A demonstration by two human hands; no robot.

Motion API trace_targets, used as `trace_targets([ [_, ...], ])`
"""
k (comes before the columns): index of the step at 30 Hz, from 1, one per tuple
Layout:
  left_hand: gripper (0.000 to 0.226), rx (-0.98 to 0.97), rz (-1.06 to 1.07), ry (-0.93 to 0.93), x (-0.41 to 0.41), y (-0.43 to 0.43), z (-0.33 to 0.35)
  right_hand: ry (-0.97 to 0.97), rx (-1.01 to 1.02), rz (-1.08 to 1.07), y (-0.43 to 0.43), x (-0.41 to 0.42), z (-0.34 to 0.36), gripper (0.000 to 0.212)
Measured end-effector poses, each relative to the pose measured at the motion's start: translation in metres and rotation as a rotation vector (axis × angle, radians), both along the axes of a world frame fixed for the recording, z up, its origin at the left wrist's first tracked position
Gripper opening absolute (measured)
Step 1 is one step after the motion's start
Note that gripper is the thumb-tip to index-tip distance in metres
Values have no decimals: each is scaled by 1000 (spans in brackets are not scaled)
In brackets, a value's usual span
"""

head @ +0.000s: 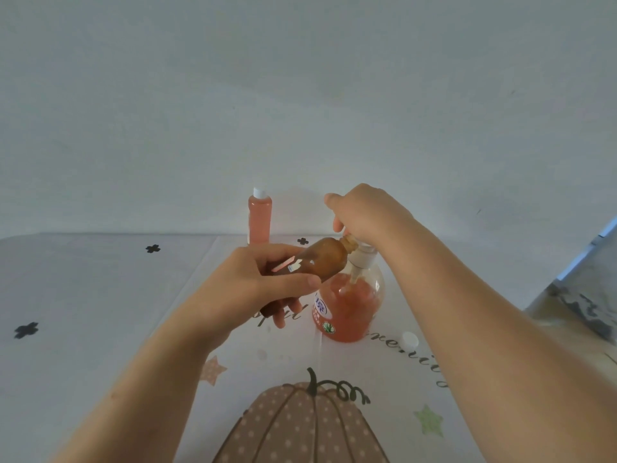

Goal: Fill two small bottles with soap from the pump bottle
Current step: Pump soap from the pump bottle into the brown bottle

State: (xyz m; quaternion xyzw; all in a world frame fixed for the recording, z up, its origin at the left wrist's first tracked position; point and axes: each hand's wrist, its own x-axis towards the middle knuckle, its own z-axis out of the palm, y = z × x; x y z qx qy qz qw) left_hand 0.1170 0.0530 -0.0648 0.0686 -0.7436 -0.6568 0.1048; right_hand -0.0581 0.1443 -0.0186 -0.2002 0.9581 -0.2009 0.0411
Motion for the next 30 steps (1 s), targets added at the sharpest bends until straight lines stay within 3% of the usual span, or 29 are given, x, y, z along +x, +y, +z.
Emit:
trace_targets([
  [30, 25, -39, -20, -6, -1, -5, -4, 28, 53, -2, -4, 5, 4, 27],
])
